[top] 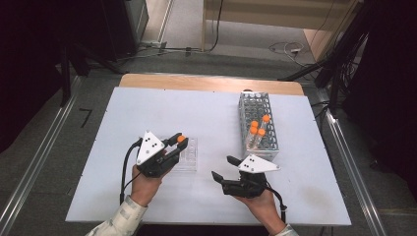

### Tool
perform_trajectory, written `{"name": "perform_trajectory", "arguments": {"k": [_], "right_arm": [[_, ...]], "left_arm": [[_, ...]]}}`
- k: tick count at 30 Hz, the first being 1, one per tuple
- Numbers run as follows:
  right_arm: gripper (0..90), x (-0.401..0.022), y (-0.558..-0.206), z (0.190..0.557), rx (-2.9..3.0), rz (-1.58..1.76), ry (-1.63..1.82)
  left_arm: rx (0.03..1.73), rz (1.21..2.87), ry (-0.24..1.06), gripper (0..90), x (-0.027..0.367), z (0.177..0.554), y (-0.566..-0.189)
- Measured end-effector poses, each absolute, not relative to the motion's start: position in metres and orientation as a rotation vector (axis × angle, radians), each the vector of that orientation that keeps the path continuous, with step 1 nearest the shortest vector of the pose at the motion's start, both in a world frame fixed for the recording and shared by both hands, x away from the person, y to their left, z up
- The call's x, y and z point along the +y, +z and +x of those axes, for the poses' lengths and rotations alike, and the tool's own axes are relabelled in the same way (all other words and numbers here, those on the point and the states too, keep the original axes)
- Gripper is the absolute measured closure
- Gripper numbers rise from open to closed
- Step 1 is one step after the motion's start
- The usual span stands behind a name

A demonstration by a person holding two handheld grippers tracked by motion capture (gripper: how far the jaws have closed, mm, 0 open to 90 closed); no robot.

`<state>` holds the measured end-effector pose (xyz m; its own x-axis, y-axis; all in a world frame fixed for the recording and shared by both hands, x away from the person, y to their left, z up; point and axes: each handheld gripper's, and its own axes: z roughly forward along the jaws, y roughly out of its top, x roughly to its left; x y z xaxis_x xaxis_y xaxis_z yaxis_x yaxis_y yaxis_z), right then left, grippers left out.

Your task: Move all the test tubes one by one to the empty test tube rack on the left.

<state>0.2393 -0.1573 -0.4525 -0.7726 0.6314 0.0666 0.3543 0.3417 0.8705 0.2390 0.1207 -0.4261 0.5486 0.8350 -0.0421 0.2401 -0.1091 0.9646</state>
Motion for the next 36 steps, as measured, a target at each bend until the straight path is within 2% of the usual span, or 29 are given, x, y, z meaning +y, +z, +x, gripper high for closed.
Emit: {"name": "perform_trajectory", "arguments": {"k": [10, 13, 19, 22, 23, 24, 26, 29, 36], "right_arm": [[26.6, -0.161, -0.452, 0.239, 2.319, 0.887, 1.397], [26.6, -0.162, -0.452, 0.239, 2.320, 0.889, 1.396], [26.6, -0.162, -0.453, 0.239, 2.315, 0.890, 1.393], [26.7, -0.164, -0.453, 0.241, 2.304, 0.897, 1.388], [26.8, -0.166, -0.453, 0.243, 2.292, 0.915, 1.386], [26.8, -0.166, -0.453, 0.243, 2.292, 0.915, 1.386], [27.0, -0.170, -0.453, 0.245, 2.279, 0.925, 1.381], [27.1, -0.175, -0.453, 0.248, 2.258, 0.950, 1.369], [27.6, -0.192, -0.451, 0.256, 2.178, 1.018, 1.357]], "left_arm": [[0.950, 1.675, 0.644, 68.7, 0.117, 0.240, -0.443], [0.956, 1.672, 0.627, 60.6, 0.118, 0.240, -0.443], [0.969, 1.664, 0.622, 53.4, 0.119, 0.241, -0.442], [0.987, 1.649, 0.613, 44.5, 0.120, 0.241, -0.442], [0.998, 1.641, 0.618, 35.3, 0.120, 0.241, -0.442], [1.001, 1.638, 0.619, 35.3, 0.121, 0.242, -0.442], [1.009, 1.626, 0.603, 26.1, 0.122, 0.242, -0.441], [1.017, 1.629, 0.608, 22.3, 0.123, 0.242, -0.442], [1.023, 1.625, 0.617, 21.1, 0.125, 0.241, -0.442]]}}
